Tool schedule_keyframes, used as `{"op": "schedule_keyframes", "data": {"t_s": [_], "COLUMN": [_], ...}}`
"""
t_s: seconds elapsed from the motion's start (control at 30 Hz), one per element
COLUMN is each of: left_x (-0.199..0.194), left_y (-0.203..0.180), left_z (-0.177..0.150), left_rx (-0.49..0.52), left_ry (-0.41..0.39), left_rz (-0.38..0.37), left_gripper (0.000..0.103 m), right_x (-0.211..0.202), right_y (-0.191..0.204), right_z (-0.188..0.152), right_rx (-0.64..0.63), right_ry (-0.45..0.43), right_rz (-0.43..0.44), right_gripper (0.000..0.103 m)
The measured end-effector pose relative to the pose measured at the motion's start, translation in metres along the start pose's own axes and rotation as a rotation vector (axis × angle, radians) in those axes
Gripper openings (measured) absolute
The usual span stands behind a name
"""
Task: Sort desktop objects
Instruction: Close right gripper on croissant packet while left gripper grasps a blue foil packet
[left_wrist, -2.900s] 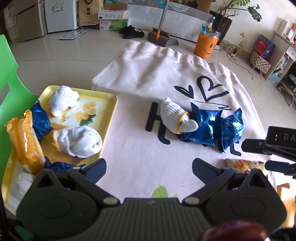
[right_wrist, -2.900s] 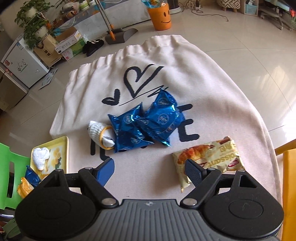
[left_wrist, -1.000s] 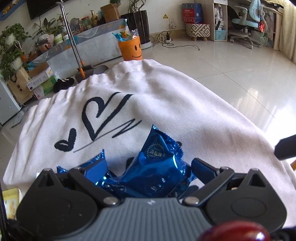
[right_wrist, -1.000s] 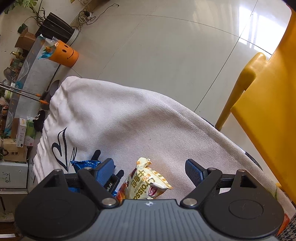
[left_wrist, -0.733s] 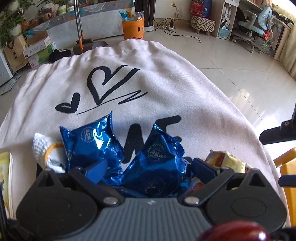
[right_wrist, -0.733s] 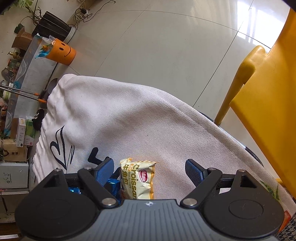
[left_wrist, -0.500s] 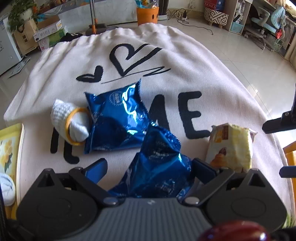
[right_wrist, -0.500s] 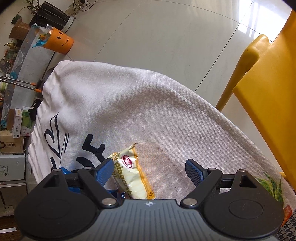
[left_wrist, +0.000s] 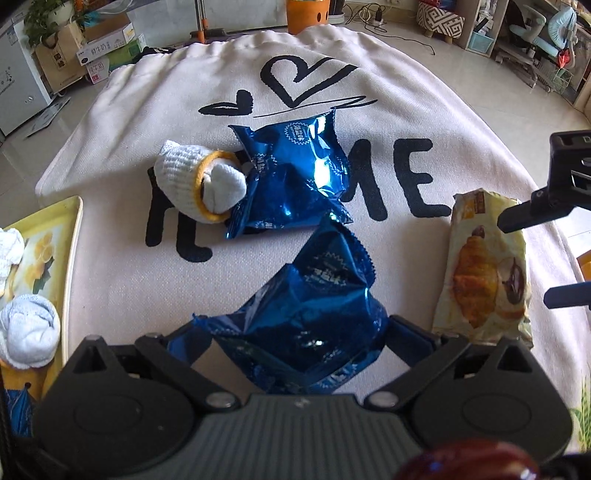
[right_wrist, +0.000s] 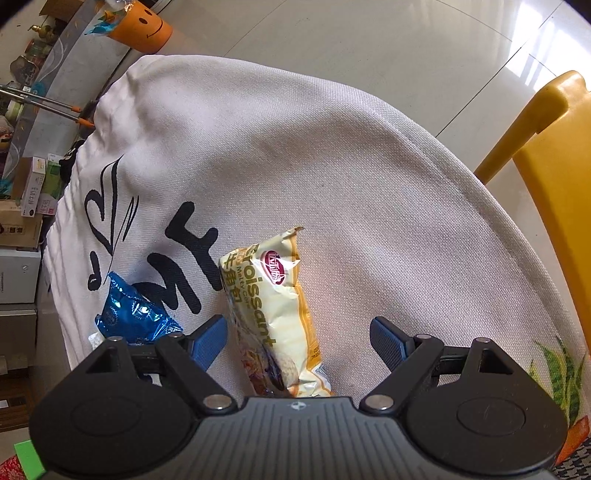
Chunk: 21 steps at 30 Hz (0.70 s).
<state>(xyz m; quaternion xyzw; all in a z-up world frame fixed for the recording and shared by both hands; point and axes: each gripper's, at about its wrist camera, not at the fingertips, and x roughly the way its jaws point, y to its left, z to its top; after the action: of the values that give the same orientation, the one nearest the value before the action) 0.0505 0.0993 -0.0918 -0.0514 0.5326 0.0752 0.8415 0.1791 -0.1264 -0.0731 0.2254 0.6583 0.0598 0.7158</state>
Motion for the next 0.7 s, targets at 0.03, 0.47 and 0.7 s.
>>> {"op": "schedule_keyframes", "data": {"t_s": [0.03, 0.47, 0.7], "left_x": [0.002, 0.023, 0.021], "left_y": [0.0, -0.021, -0.02], "left_z": [-0.001, 0.003, 0.001], "left_rx": [-0.007, 0.063, 0.061], "left_ry": [0.002, 0.058, 0.057], "left_rz": [-0.002, -0.01, -0.009], "left_gripper": [0.102, 0.103, 0.103], "right_x": [0.001, 0.017, 0.021], "right_y": [0.003, 0.027, 0.031], "right_z": [-0.001, -0.014, -0.016], "right_rx": [-0.016, -0.177, -0.218], "right_ry": [-0.001, -0.002, -0.017], "right_rz": [-0.004, -0.068, -0.1], "right_gripper": [0.085, 0.085, 0.085]}}
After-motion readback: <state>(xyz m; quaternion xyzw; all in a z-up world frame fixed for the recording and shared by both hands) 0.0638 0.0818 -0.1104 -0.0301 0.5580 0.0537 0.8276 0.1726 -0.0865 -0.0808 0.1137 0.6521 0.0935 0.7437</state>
